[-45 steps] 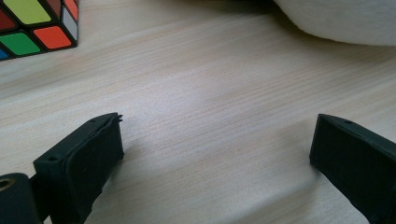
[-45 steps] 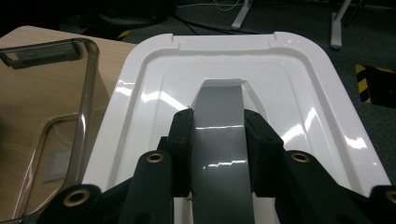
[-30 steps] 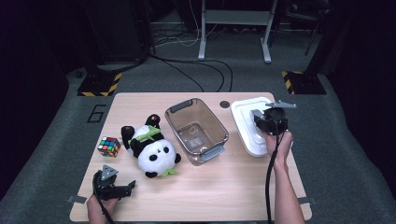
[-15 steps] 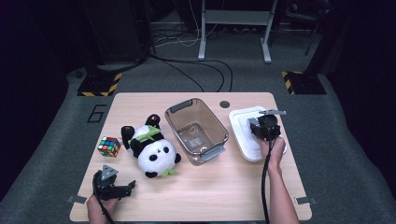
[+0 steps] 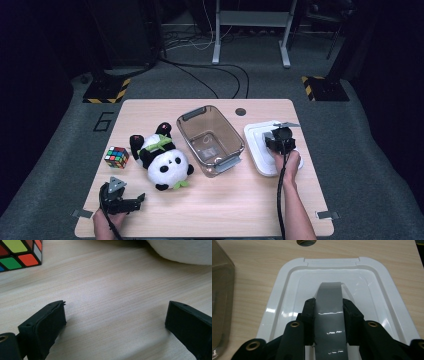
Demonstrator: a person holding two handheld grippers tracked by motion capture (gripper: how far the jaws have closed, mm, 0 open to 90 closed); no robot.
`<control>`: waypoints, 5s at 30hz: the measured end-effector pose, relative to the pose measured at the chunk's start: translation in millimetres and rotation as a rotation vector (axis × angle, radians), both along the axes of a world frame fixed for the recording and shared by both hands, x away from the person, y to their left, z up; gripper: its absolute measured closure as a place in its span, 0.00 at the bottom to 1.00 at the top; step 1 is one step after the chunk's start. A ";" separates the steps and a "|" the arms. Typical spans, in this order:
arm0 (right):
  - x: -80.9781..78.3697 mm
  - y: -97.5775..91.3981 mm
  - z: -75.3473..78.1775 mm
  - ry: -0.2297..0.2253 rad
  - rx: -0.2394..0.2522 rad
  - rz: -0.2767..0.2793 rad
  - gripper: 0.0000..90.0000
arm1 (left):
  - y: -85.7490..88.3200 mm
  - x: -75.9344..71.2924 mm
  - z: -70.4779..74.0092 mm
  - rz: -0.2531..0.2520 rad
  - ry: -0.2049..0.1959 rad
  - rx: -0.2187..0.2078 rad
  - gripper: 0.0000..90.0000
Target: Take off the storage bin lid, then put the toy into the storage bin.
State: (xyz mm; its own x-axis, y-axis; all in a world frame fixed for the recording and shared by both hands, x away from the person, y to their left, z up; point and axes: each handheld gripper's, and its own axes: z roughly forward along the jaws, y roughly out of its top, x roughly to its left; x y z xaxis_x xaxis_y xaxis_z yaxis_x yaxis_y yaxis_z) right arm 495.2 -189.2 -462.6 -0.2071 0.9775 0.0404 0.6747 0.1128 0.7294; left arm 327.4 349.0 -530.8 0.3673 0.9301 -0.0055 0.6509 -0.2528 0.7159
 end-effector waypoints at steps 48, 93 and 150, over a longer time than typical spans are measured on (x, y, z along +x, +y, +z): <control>-68.7 -2.9 19.4 -0.012 0.039 0.244 0.00 | -0.7 -0.2 -0.6 0.010 -0.011 -0.007 0.04; -126.3 76.2 -67.1 0.006 -0.055 0.564 0.00 | -0.6 0.4 -0.7 0.009 -0.013 -0.008 0.04; -126.2 75.2 -66.9 0.006 -0.059 0.570 0.00 | -2.2 31.4 125.3 -0.179 -0.124 -0.132 0.04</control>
State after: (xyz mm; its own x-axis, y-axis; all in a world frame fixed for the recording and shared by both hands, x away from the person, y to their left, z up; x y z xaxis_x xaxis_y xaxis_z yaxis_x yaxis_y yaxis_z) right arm 368.9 -114.0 -529.6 -0.7023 0.7118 -0.0082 0.4995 0.5010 0.7067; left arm 358.8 346.9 -405.5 0.5317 0.8442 -0.0672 0.5091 -0.2553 0.8219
